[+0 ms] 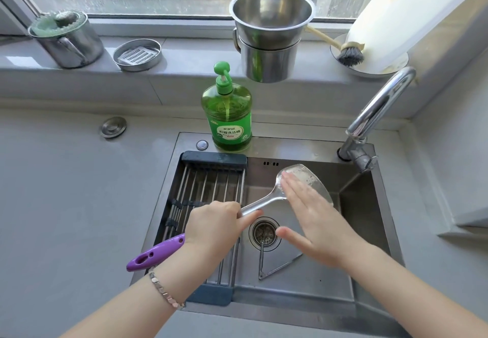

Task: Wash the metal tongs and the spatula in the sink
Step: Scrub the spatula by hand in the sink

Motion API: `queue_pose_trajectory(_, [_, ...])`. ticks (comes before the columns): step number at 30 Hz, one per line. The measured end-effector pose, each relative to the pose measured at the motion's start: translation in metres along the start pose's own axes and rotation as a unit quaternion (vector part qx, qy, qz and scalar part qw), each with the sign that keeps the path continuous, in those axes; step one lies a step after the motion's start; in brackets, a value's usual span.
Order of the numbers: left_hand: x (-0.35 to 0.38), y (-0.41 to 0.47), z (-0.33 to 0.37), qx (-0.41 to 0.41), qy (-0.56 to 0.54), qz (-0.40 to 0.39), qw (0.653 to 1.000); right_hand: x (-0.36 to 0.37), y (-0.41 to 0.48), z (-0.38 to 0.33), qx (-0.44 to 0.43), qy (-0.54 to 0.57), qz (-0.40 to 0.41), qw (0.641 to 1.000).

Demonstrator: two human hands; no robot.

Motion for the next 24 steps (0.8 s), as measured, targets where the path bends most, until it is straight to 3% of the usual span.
queue_pose_trajectory(3, [-0.001,0.001,-0.002,-0.021,-0.033,0.006,0.999,-0.009,-0.001,0.022,0.088,0.015,0.025,0.996])
queue_pose_trajectory(7, [0.001,0.003,0.000,-0.040,-0.071,0.007,0.997,0.000,-0.004,-0.009,0.027,-0.050,-0.006,0.998])
queue_pose_trajectory(11, [0.000,0.005,0.001,-0.056,-0.082,0.012,0.995,-0.009,-0.003,0.018,0.107,-0.009,0.048,0.993])
queue_pose_trajectory(15, [0.003,0.005,0.005,-0.065,-0.091,-0.009,0.994,0.008,-0.002,-0.005,0.048,-0.049,-0.006,0.998])
queue_pose_trajectory(19, [0.002,0.005,0.006,-0.065,-0.098,0.002,0.993,-0.006,0.006,0.017,0.119,0.004,0.046,0.992])
queue_pose_trajectory(24, [0.001,0.003,0.007,-0.054,-0.083,0.007,0.995,0.002,0.016,-0.011,0.007,-0.058,-0.003,0.998])
Point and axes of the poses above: each hand's wrist, its own y-axis towards the middle knuckle, its own x-axis out of the palm, z = x × y, the point moved 6 cm from there along y, towards the middle knuckle, and after that the axes turned 4 degrees about z, right-handed, at the moved point
